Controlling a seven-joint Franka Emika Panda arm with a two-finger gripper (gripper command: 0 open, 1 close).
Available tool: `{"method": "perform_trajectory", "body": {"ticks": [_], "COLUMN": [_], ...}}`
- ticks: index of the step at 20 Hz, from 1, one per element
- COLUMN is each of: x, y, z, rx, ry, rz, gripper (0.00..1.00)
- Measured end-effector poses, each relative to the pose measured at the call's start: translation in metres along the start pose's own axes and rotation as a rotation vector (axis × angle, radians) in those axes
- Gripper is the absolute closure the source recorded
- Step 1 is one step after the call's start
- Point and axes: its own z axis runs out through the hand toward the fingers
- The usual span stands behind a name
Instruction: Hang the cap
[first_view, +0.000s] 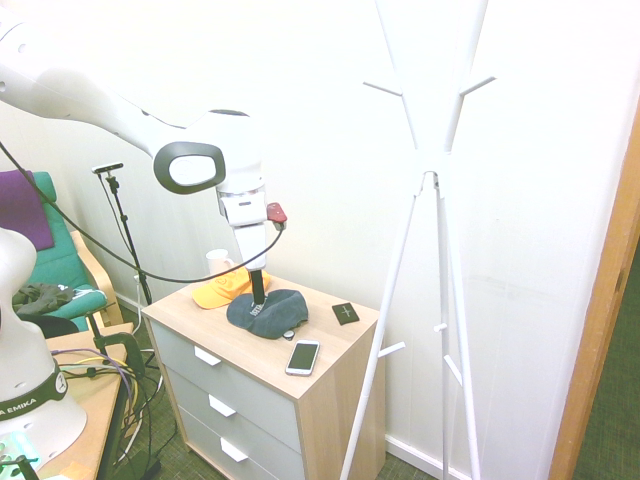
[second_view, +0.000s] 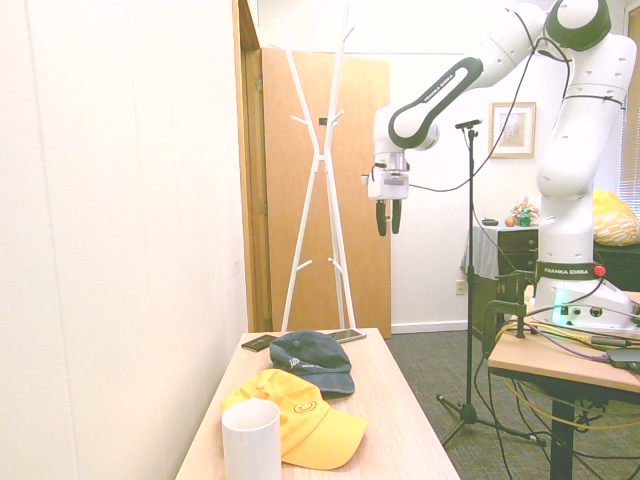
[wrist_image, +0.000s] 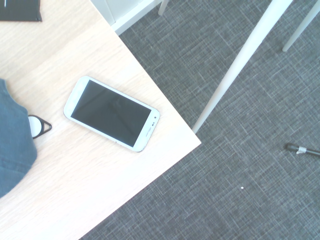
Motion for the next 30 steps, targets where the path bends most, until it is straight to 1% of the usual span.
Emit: {"method": "perform_trajectory", "body": {"ticks": [4,7,10,13,17,20,25,26,30], "x": [-0.004,-0.025,-0.054,-0.079,-0.100,-0.113,-0.143,-0.146,-0.159], "y": [-0.011,-0.055,-0.106,-0.148,-0.195,-0.219,-0.240,-0.242,-0.247], "z": [0.006,0.030,0.067,0.118,0.175,0.197,0.211,0.214,0.225], "rx": [0.005,0.006,-0.001,0.007,0.051,0.065,0.066,0.064,0.059], "ry": [0.008,0.013,0.014,0.014,0.031,0.028,0.025,0.028,0.033], "rz": [-0.031,-0.102,-0.164,-0.223,-0.286,-0.312,-0.364,-0.372,-0.399], "gripper": [0.00,0.00,0.00,0.00,0.00,0.00,0.00,1.00,1.00]}}
